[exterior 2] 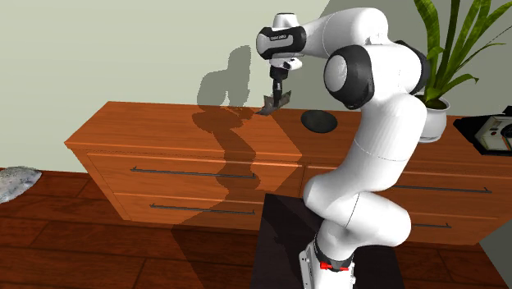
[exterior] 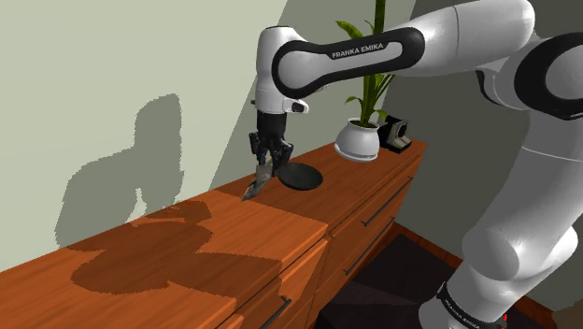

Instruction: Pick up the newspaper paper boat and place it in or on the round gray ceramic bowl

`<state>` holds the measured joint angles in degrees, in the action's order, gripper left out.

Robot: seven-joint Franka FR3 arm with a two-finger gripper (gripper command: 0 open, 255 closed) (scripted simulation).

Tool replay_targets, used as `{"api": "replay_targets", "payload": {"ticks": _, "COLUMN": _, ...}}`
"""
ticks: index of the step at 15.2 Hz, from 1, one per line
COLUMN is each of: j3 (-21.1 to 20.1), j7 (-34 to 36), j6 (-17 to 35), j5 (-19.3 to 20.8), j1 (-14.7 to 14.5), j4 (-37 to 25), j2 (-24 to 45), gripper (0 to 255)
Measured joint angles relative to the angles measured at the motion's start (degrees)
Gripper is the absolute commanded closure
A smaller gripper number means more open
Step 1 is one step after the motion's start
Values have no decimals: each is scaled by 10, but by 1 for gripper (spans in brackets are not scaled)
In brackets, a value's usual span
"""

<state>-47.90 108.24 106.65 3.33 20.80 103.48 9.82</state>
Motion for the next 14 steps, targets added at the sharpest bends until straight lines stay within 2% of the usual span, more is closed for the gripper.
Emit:
{"api": "replay_targets", "payload": {"ticks": 7, "j3": 36, "j7": -100, "j6": 0, "j5": -12, "j1": 63, "j4": 16, "j2": -20, "gripper": 255}}
{"api": "replay_targets", "payload": {"ticks": 14, "j3": 72, "j7": -174, "j6": -15, "j5": 10, "j1": 104, "j4": -21, "j2": 10, "gripper": 255}}
